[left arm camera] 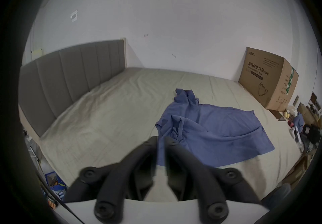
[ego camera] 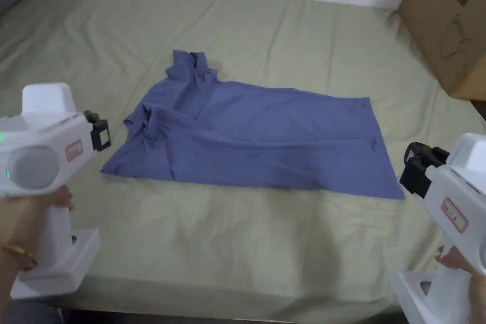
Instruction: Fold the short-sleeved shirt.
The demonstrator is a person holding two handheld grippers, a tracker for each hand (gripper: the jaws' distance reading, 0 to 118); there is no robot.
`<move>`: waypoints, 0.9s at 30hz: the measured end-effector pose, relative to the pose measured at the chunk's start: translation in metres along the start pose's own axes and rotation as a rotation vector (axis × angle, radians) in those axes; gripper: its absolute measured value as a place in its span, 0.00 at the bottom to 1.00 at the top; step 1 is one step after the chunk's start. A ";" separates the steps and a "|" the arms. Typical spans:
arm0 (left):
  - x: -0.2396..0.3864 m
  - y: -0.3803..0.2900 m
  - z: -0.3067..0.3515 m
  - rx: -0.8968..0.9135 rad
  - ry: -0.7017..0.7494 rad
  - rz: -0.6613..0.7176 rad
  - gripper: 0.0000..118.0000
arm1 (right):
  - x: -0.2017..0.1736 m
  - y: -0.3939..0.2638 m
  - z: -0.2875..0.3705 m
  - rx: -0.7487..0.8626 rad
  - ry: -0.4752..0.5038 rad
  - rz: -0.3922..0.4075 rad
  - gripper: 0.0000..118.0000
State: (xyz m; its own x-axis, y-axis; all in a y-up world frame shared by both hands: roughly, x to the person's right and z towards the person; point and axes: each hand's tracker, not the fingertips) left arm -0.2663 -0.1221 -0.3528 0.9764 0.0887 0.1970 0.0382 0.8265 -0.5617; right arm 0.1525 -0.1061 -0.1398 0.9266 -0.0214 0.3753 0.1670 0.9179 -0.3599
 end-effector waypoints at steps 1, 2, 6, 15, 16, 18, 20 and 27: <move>-0.005 0.006 -0.011 -0.041 -0.017 0.015 0.46 | 0.001 0.001 -0.001 -0.003 0.001 -0.004 0.00; -0.007 0.011 -0.025 -0.095 -0.020 0.028 0.70 | 0.002 0.001 -0.002 -0.007 0.005 -0.012 0.00; -0.015 0.017 -0.077 -0.310 -0.042 0.037 0.99 | 0.000 0.000 -0.008 -0.022 0.003 -0.010 0.00; -0.016 -0.015 -0.176 -0.600 0.074 0.026 0.96 | -0.001 -0.011 -0.030 -0.108 -0.007 0.007 0.00; -0.016 -0.019 -0.182 -0.614 0.091 0.030 0.88 | 0.001 -0.012 -0.032 -0.118 -0.007 0.003 0.00; -0.014 -0.026 -0.187 -0.655 0.072 0.052 0.55 | 0.004 -0.013 -0.037 -0.130 -0.012 -0.006 0.00; -0.009 -0.030 -0.185 -0.634 0.068 0.070 0.41 | 0.006 -0.013 -0.043 -0.140 -0.020 -0.011 0.00; 0.010 -0.018 -0.165 -0.613 0.005 -0.080 0.02 | 0.014 -0.017 -0.064 -0.193 -0.017 -0.053 0.00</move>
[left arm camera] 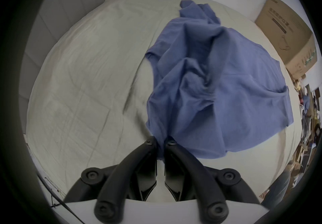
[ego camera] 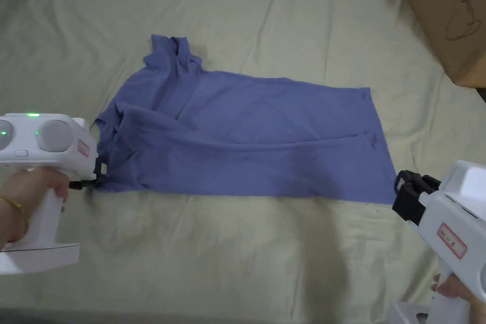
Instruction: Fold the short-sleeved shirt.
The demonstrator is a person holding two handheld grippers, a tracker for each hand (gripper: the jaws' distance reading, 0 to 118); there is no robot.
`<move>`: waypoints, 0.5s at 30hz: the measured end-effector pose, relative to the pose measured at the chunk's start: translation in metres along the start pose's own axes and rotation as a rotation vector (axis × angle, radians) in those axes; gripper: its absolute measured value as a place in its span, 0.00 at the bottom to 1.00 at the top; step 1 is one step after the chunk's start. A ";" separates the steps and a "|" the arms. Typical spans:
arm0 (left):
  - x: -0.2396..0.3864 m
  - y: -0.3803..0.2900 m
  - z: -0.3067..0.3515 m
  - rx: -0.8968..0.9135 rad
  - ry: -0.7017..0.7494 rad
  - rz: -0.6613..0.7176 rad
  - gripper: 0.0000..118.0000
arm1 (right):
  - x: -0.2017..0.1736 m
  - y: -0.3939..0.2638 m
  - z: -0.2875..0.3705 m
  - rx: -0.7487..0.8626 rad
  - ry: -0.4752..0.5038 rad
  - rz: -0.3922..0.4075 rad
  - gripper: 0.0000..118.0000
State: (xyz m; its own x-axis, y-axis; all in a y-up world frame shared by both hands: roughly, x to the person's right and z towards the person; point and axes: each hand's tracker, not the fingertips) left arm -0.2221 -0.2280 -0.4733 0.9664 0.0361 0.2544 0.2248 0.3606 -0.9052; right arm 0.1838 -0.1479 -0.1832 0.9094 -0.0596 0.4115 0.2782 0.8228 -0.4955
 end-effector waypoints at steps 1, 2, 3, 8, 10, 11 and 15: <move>0.000 0.002 0.008 0.036 0.008 0.015 0.02 | 0.002 0.003 -0.005 -0.016 0.001 0.004 0.00; -0.001 0.003 0.018 0.090 0.014 0.027 0.02 | 0.006 0.006 -0.010 -0.036 0.002 0.010 0.00; -0.002 0.004 0.027 0.129 0.009 0.033 0.02 | 0.011 0.010 -0.015 -0.039 0.002 0.006 0.00; -0.012 0.003 0.060 0.215 -0.103 0.099 0.02 | 0.041 0.040 -0.062 -0.174 -0.051 -0.012 0.58; -0.016 0.003 0.063 0.211 -0.119 0.110 0.02 | 0.052 0.053 -0.089 -0.299 -0.064 0.027 1.00; -0.019 0.002 0.063 0.214 -0.121 0.123 0.02 | 0.059 0.056 -0.104 -0.347 -0.069 0.011 0.95; -0.028 -0.001 0.062 0.221 -0.130 0.173 0.02 | 0.052 0.064 -0.131 -0.454 -0.130 -0.007 0.95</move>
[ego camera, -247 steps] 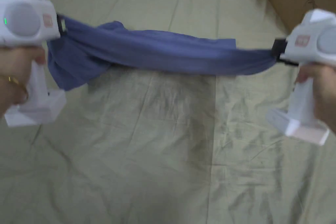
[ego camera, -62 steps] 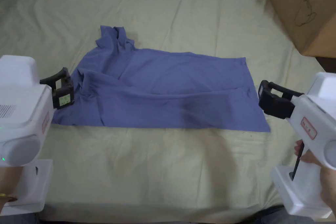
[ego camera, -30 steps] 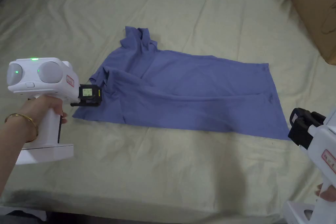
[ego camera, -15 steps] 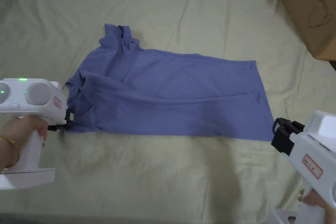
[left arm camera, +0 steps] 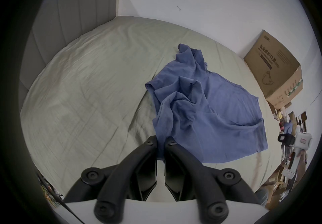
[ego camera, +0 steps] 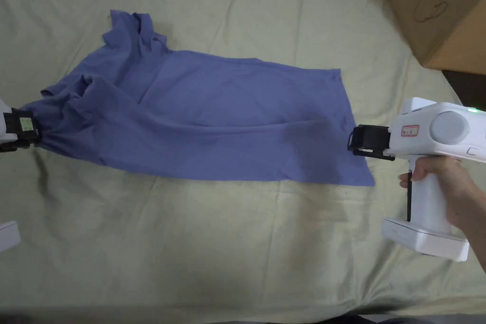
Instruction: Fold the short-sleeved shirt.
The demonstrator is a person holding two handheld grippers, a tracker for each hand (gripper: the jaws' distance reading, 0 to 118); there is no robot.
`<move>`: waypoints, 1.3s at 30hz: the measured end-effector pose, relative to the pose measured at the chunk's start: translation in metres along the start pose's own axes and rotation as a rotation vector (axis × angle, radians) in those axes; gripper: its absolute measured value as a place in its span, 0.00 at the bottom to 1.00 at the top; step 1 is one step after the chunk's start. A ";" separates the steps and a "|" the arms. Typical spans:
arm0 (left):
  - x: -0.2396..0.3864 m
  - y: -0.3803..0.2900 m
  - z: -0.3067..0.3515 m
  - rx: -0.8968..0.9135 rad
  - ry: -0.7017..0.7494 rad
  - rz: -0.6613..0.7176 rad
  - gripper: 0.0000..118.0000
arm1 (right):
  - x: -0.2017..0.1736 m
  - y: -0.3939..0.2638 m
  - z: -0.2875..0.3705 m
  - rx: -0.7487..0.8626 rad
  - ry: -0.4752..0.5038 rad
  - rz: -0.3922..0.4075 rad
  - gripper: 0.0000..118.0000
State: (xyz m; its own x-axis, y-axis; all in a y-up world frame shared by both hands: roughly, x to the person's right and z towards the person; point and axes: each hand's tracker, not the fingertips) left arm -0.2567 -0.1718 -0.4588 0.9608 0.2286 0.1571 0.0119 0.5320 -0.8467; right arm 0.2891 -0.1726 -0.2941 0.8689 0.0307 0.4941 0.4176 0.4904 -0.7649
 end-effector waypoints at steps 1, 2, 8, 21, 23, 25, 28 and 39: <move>-0.002 -0.001 -0.001 -0.004 -0.002 0.009 0.02 | 0.003 0.001 -0.013 -0.033 0.002 0.001 0.95; -0.004 -0.001 -0.002 -0.009 -0.002 0.018 0.02 | 0.009 -0.001 -0.030 -0.063 -0.004 -0.006 0.94; -0.007 -0.006 -0.010 -0.031 0.009 0.057 0.02 | 0.011 -0.011 -0.075 -0.149 -0.023 -0.083 0.73; -0.016 0.004 -0.001 -0.023 0.052 0.152 0.02 | 0.027 -0.002 -0.027 -0.080 0.143 -0.157 0.04; -0.018 0.007 0.008 -0.016 0.036 0.166 0.02 | 0.040 0.002 -0.007 -0.056 0.200 -0.189 0.04; -0.017 0.007 0.017 -0.004 0.041 0.152 0.02 | 0.046 0.000 0.014 -0.039 0.215 -0.181 0.04; -0.023 0.000 0.037 0.012 0.053 0.123 0.02 | 0.053 -0.013 0.040 -0.009 0.211 -0.129 0.04; -0.071 -0.105 0.053 -0.132 0.057 0.160 0.03 | 0.061 -0.144 0.043 -0.139 0.176 -0.157 0.05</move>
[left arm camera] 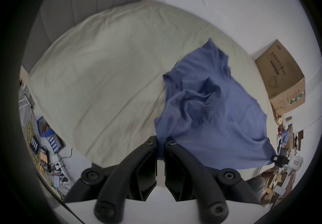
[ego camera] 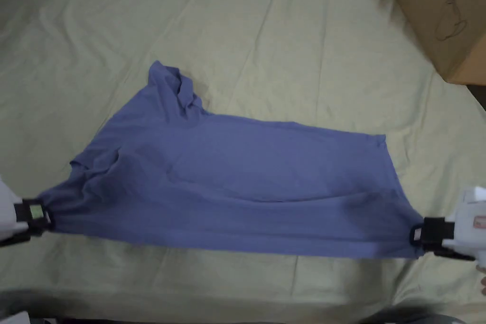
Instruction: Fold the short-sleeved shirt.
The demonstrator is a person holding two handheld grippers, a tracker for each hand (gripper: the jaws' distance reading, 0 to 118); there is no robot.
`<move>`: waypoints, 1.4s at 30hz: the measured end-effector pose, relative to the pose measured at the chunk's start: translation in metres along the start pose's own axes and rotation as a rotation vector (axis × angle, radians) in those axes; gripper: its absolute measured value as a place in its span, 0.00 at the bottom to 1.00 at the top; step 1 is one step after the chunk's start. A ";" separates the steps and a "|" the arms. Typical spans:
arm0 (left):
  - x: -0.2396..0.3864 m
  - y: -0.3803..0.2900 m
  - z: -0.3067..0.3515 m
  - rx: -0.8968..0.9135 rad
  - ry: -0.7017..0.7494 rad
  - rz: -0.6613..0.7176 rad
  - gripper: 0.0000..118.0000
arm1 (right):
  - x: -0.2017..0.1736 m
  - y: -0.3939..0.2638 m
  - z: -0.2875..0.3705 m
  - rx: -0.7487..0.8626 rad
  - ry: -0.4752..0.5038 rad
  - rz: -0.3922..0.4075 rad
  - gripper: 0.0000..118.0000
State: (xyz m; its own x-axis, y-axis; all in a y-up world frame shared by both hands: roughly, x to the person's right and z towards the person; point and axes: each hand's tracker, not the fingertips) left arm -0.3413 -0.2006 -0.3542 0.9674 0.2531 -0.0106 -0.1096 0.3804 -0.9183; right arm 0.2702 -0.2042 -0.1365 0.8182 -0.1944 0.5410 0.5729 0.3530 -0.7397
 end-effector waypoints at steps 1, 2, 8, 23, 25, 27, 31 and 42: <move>-0.001 -0.008 -0.003 0.001 -0.004 0.006 0.08 | 0.001 -0.005 -0.003 -0.005 -0.002 -0.012 0.05; -0.003 -0.012 -0.004 0.009 -0.005 0.016 0.18 | 0.002 -0.011 -0.005 0.010 -0.009 -0.022 0.09; 0.004 0.001 0.027 0.175 0.014 -0.042 0.98 | -0.011 0.003 0.037 0.175 -0.116 0.061 0.79; 0.129 -0.015 0.115 0.926 0.041 -0.425 0.84 | -0.123 -0.014 0.144 0.948 -0.011 0.272 0.96; 0.140 -0.019 0.111 0.932 0.043 -0.463 0.54 | -0.128 -0.017 0.140 0.939 0.025 0.247 0.88; 0.149 -0.019 0.108 0.913 0.034 -0.486 0.13 | -0.134 -0.019 0.138 0.918 0.050 0.241 0.62; 0.158 -0.012 0.103 0.847 -0.049 -0.488 0.00 | -0.144 -0.018 0.131 0.908 0.036 0.257 0.02; 0.165 0.051 0.067 0.679 -0.110 -0.406 0.04 | -0.151 0.002 0.126 0.883 0.044 0.248 0.00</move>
State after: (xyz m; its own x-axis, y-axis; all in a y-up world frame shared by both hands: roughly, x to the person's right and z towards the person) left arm -0.2026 -0.0803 -0.3760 0.9374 0.0508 0.3446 0.0975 0.9115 -0.3996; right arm 0.1419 -0.0590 -0.1692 0.9243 -0.0478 0.3788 0.1515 0.9566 -0.2488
